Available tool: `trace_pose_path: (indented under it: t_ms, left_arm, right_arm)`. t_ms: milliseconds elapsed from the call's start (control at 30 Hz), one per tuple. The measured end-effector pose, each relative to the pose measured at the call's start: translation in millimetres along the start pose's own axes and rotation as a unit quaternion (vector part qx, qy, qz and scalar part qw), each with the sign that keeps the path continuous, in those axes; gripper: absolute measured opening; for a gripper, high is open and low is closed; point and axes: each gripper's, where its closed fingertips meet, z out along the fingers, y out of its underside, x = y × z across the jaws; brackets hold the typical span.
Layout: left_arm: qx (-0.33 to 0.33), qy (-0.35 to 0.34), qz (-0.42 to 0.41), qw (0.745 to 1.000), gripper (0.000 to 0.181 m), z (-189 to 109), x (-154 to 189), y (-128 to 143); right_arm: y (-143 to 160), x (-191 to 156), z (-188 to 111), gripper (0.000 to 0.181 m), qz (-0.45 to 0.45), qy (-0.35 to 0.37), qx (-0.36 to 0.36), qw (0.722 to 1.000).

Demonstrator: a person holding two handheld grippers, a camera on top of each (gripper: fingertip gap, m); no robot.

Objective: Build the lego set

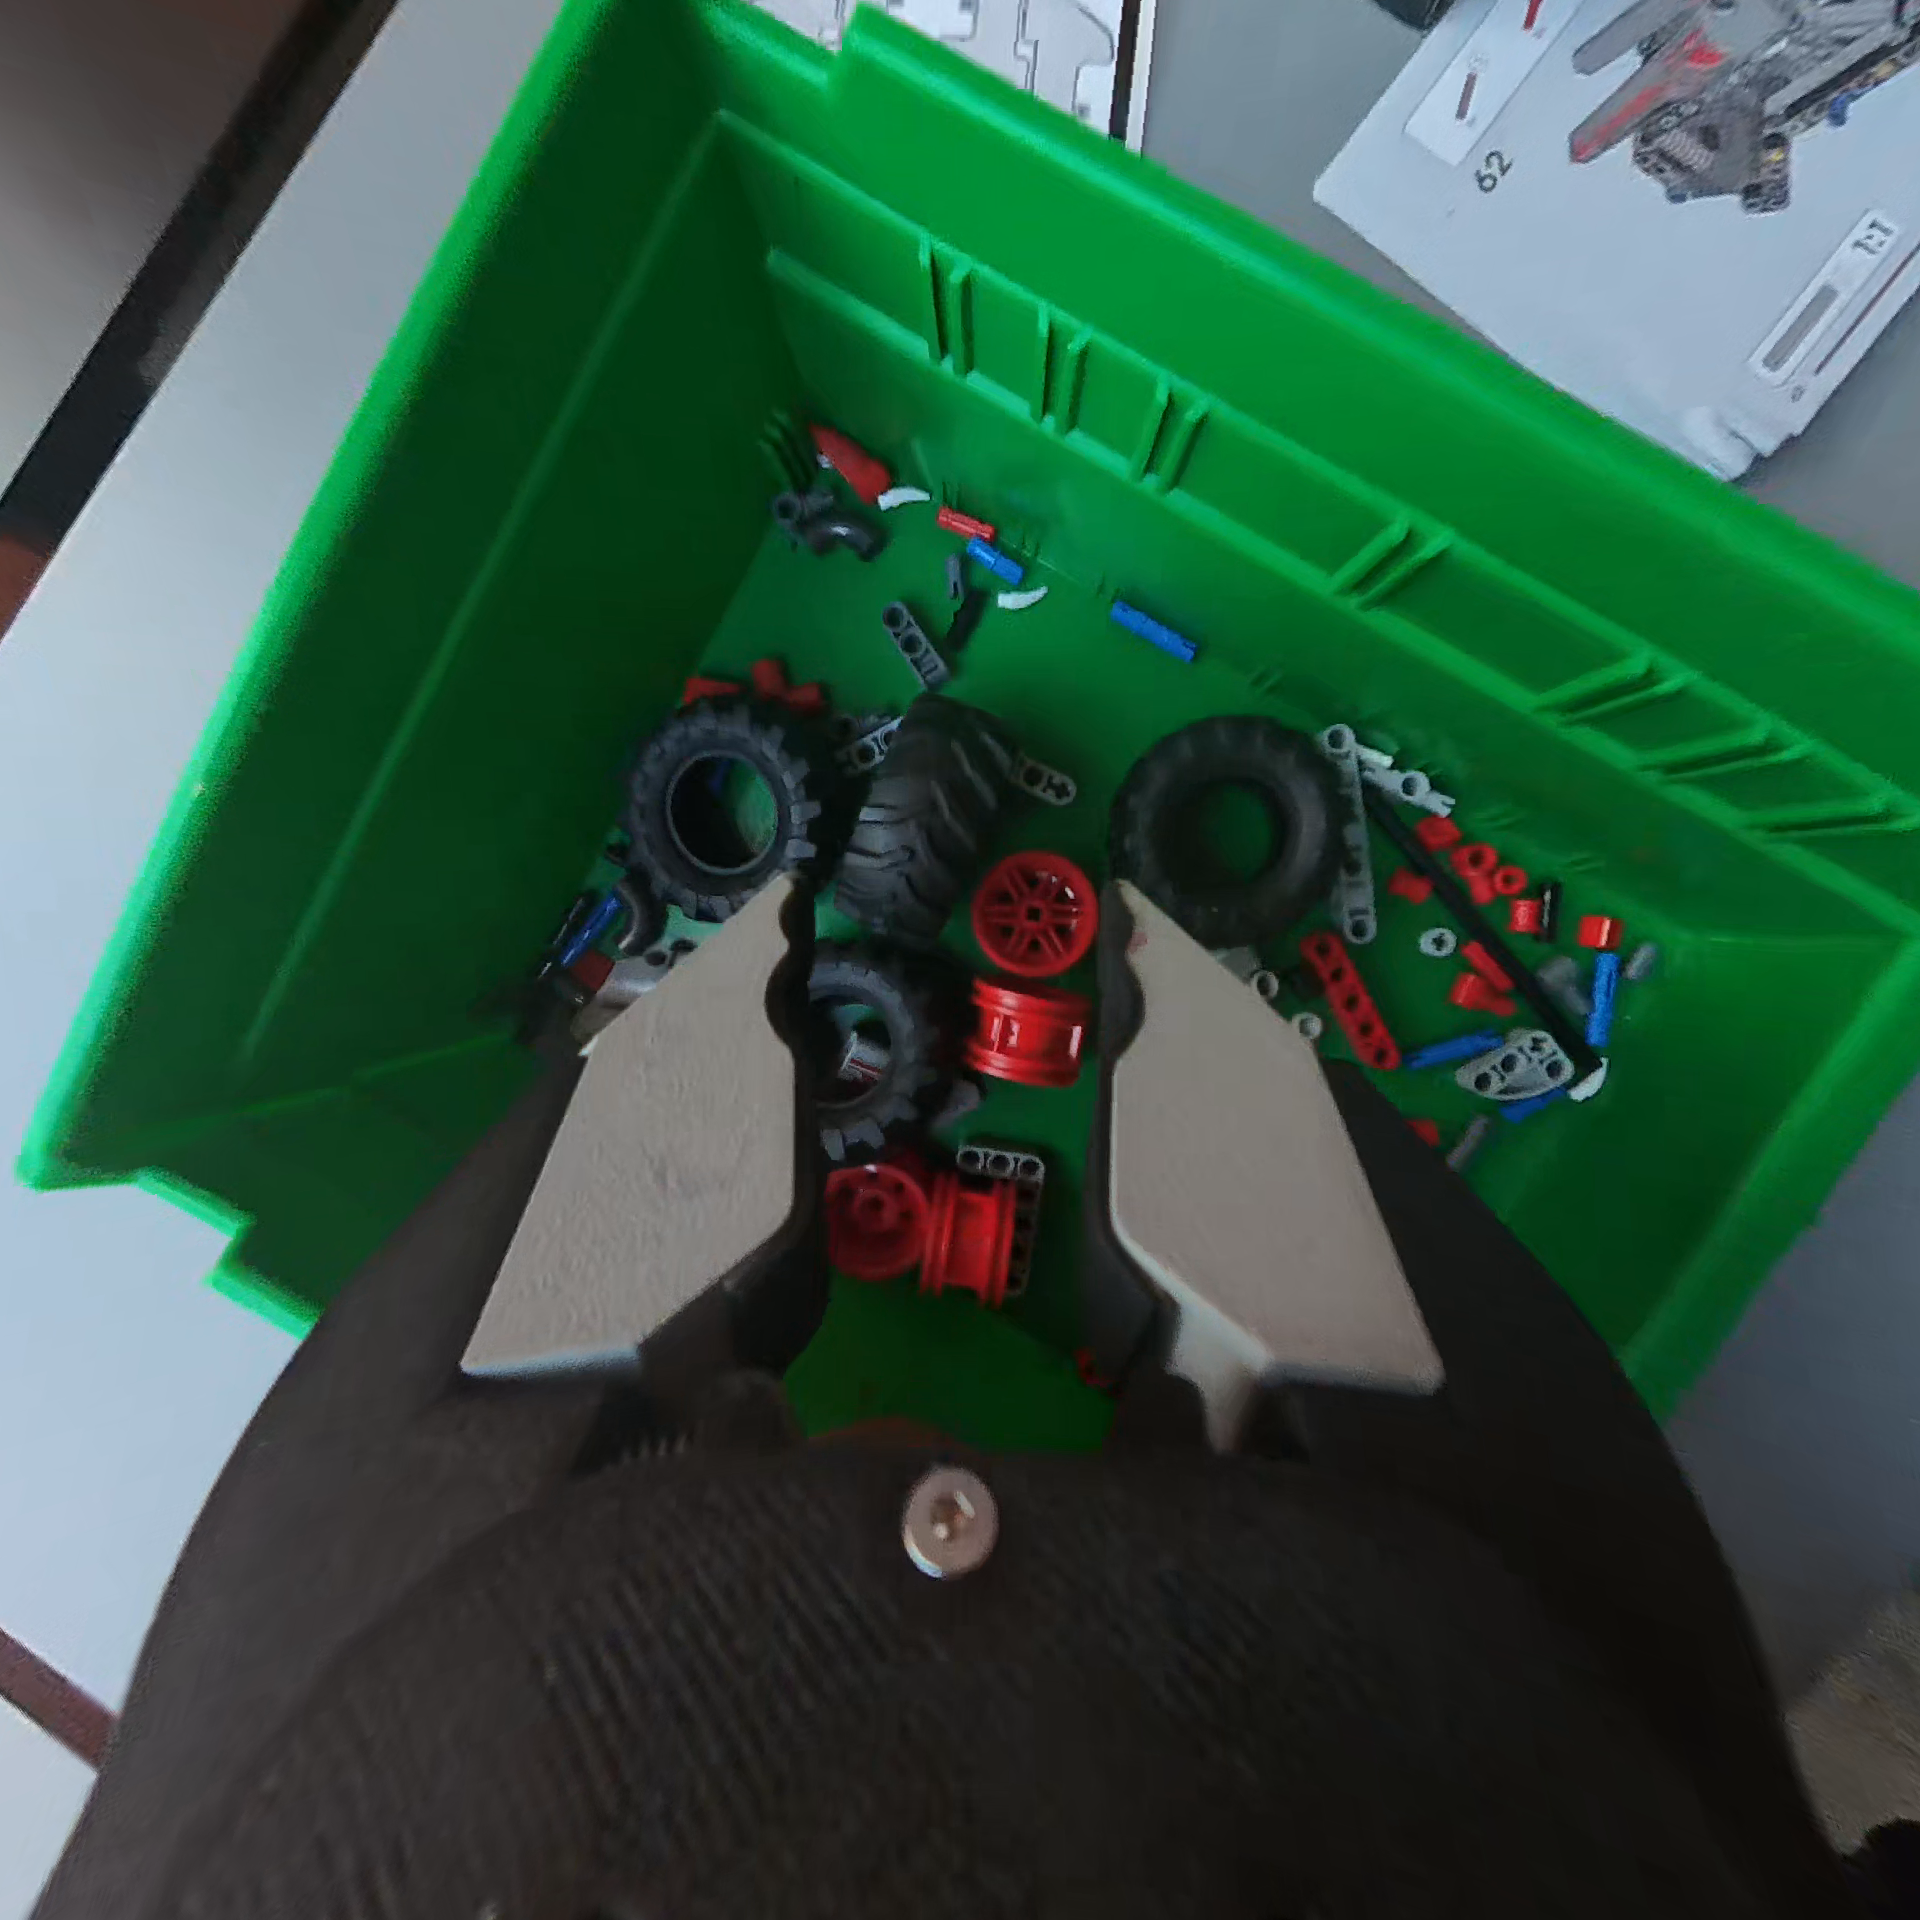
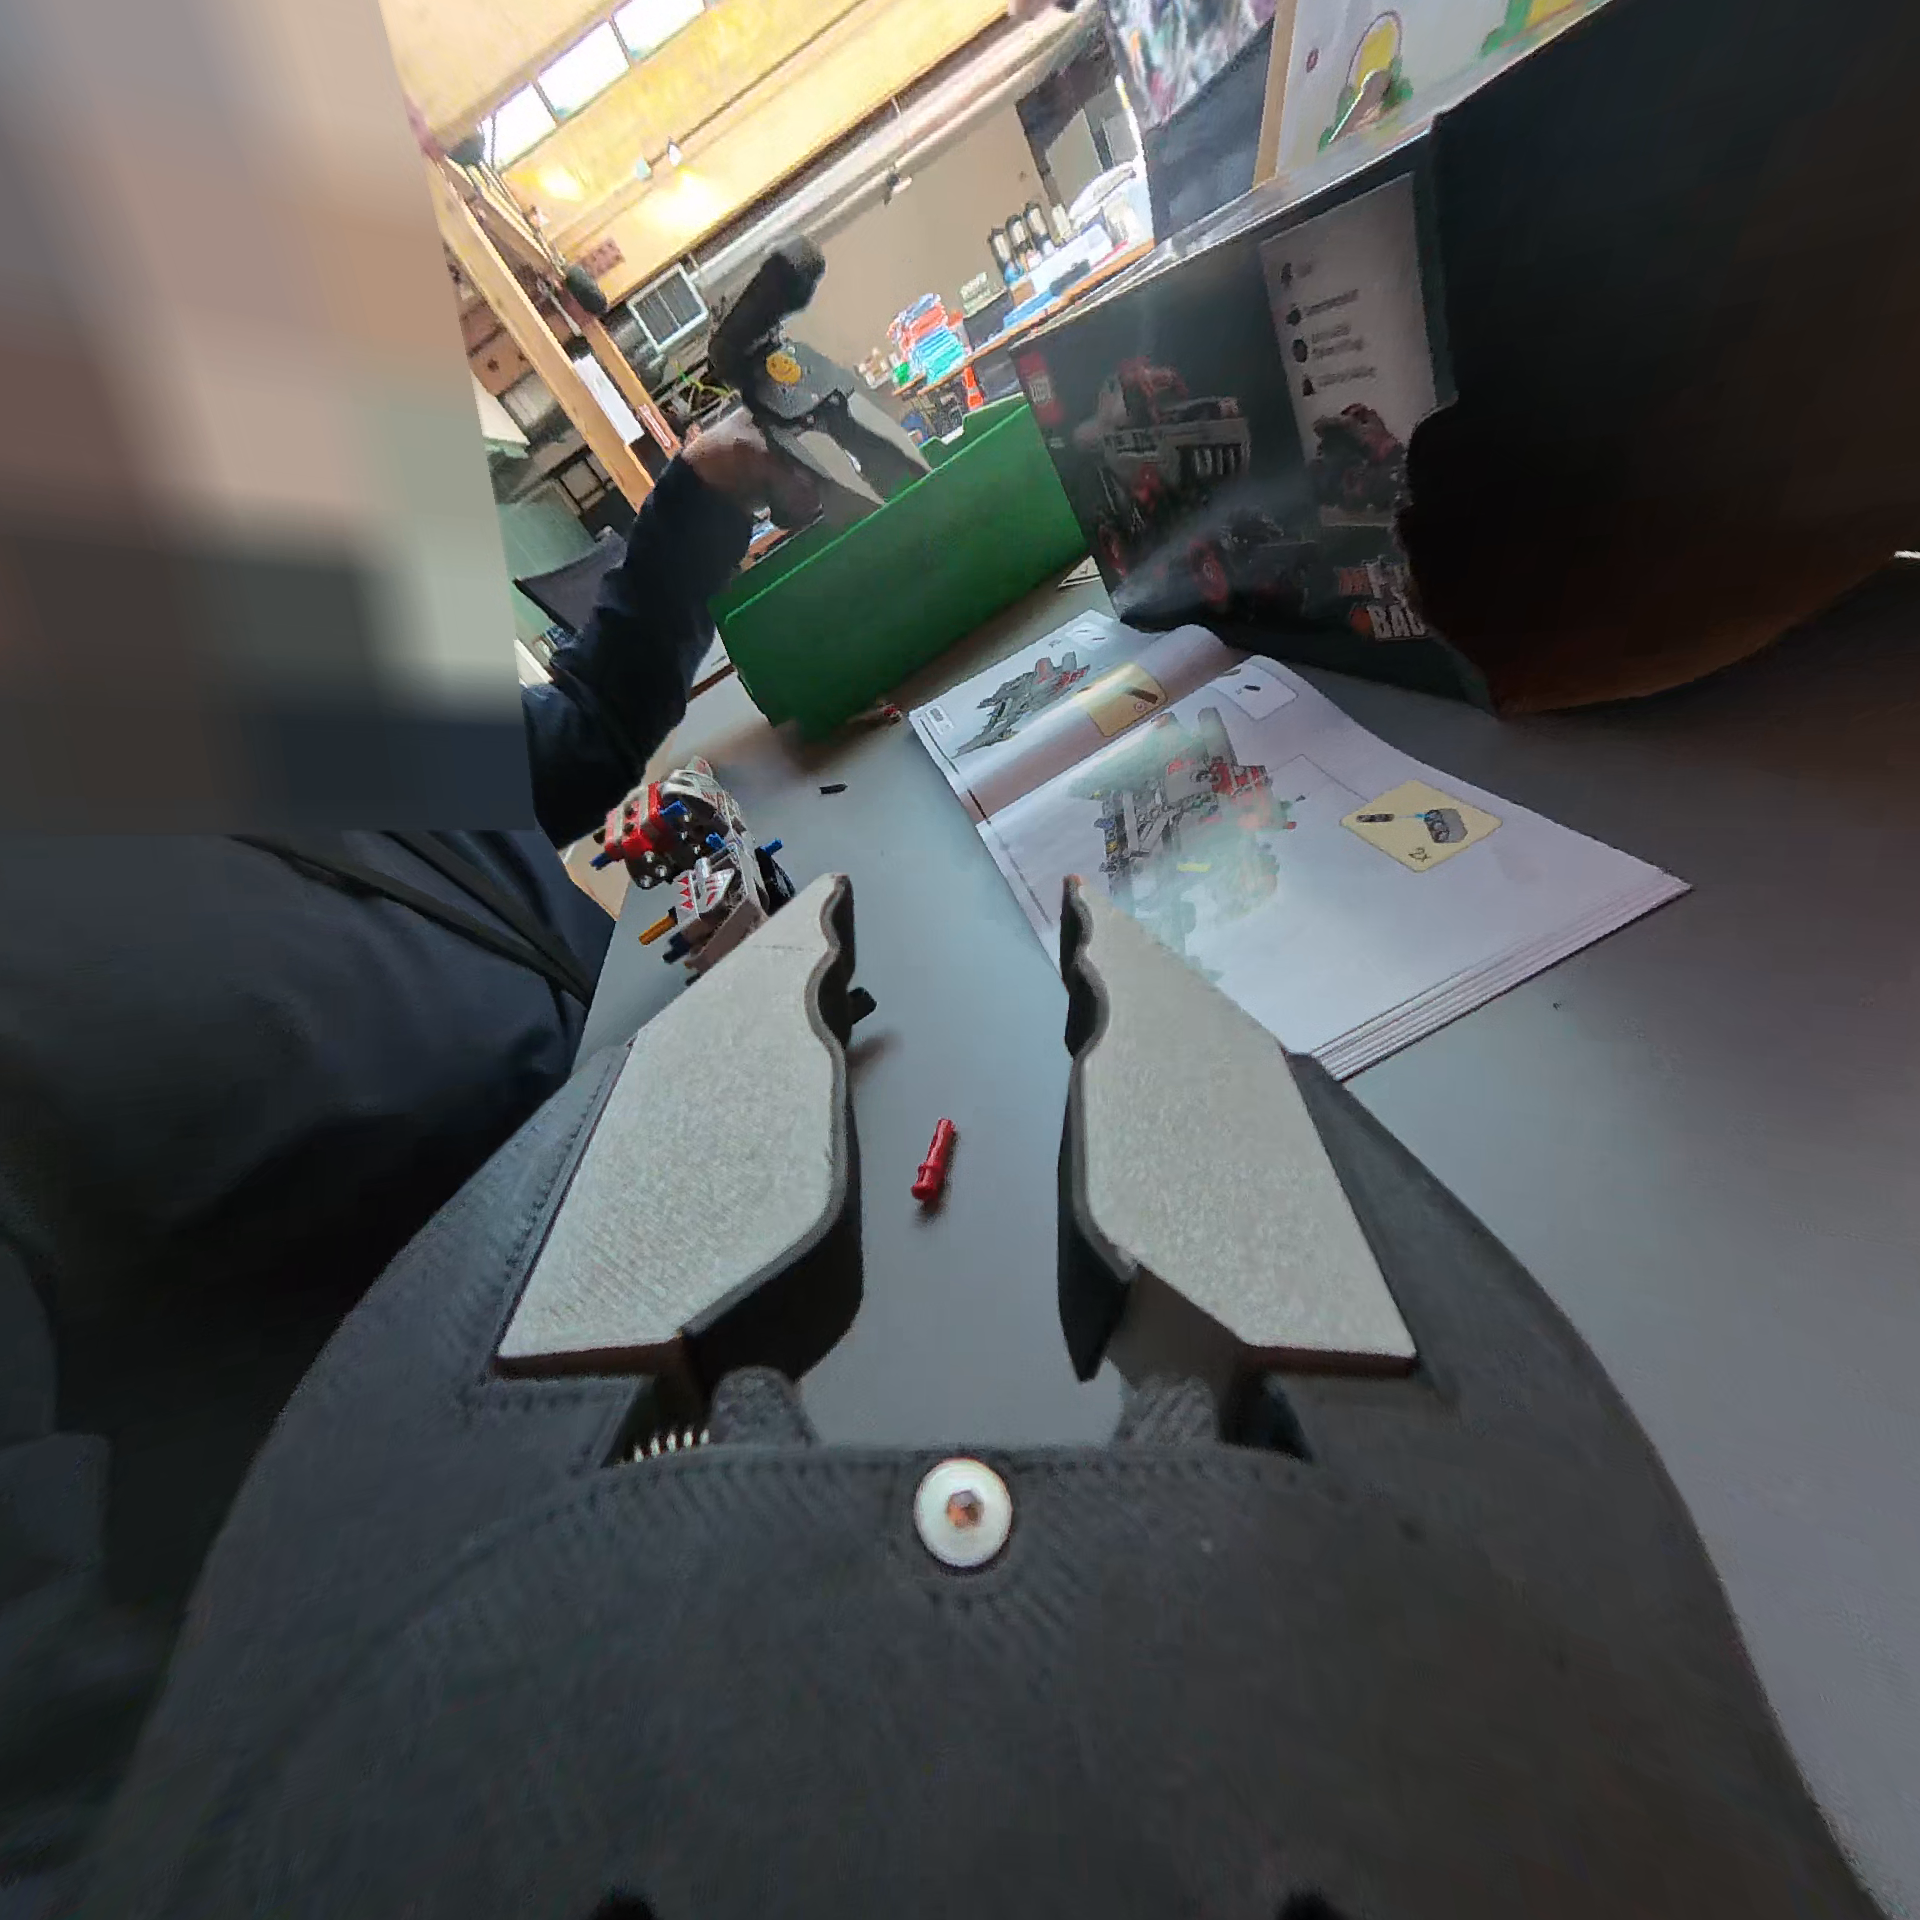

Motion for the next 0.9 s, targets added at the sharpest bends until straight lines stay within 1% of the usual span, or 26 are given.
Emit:
trace_pose_path:
  t_ms: [67,100,200,267,367,467,567,667,733,767,833,900]
  left_arm:
    - [-0.006,0.008,0.001,1.0,0.049,4,3,4]
    - [-0.019,0.008,0.004,1.0,0.047,6,4,8]
    - [-0.06,0.011,0.024,0.998,0.054,14,7,16]
    - [-0.069,-0.01,0.046,0.996,0.054,17,3,14]
    - [-0.071,-0.021,0.068,0.995,0.054,21,-2,10]
    - [-0.097,-0.043,0.067,0.992,0.044,28,-12,14]
    - [-0.145,-0.061,0.078,0.984,0.042,34,-18,25]
    - [-0.138,-0.088,0.094,0.982,0.042,35,-22,20]
    - [-0.137,-0.082,0.097,0.982,0.041,37,-20,19]
    - [-0.138,-0.073,0.099,0.983,0.031,37,-18,19]
    - [-0.133,-0.068,0.109,0.983,0.028,37,-15,17]
    - [-0.095,-0.053,0.112,0.988,0.029,35,-6,5]
  right_arm:
    - [-2,2,-1,0.037,0.007,0.001,0.007,1.0]
    - [-3,3,-2,0.037,0.01,0.003,0.01,1.0]
    - [-4,7,-2,0.038,0.016,0.011,0.013,1.0]
    - [-4,9,-2,0.038,0.016,0.017,0.014,1.0]
    - [-6,11,-3,0.038,0.019,0.022,0.018,0.999]
    - [-6,13,-3,0.039,0.024,0.023,0.021,0.999]
    - [-5,14,-3,0.04,0.028,0.023,0.018,0.999]
    - [-4,14,-2,0.04,0.031,0.022,0.014,0.999]
    - [-4,14,-1,0.041,0.031,0.022,0.011,0.999]
    - [-3,13,-1,0.041,0.03,0.022,0.009,0.999]
    - [-2,13,0,0.041,0.029,0.021,0.004,0.999]
    - [0,12,1,0.041,0.028,0.02,-0.001,0.999]
